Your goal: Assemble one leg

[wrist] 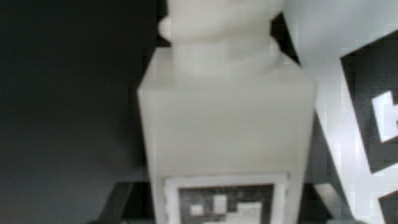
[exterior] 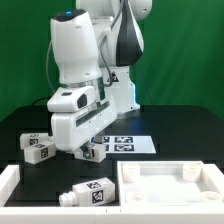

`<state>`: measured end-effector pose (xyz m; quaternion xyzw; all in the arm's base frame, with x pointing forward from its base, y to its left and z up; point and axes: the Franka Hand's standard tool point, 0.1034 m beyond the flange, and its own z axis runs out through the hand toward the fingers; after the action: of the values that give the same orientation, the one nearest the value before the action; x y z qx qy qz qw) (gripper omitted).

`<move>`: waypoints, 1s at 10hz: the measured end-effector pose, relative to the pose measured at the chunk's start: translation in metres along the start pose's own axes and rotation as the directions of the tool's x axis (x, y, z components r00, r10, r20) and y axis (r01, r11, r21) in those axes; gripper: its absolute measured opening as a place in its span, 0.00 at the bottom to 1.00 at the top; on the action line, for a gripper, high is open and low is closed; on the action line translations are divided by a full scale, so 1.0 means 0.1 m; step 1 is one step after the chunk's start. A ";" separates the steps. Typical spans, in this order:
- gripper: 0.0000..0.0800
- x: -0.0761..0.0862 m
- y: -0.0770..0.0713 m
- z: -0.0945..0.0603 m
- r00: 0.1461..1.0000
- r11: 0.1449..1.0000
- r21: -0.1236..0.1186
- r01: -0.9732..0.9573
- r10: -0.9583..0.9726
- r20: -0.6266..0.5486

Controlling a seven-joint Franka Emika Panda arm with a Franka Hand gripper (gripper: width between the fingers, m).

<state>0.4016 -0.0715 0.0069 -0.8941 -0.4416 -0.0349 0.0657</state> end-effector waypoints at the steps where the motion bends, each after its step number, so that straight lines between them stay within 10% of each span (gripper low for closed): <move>1: 0.36 0.01 0.00 0.00 0.995 0.995 0.005 -0.102 0.102 -0.007; 4: 0.36 0.18 0.06 -0.05 0.919 0.914 0.101 -0.392 0.393 0.019; 8: 0.36 0.17 0.04 -0.04 0.926 0.921 0.095 -0.378 0.378 0.014; 10: 0.36 0.40 -0.16 0.00 0.835 0.835 0.044 -0.549 0.550 -0.017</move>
Offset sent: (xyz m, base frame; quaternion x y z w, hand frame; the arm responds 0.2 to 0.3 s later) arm 0.0303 0.0224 0.0173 0.1151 -0.0201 0.2092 0.9709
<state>0.4133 -0.0302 0.0129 -0.9812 -0.1663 -0.0192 0.0959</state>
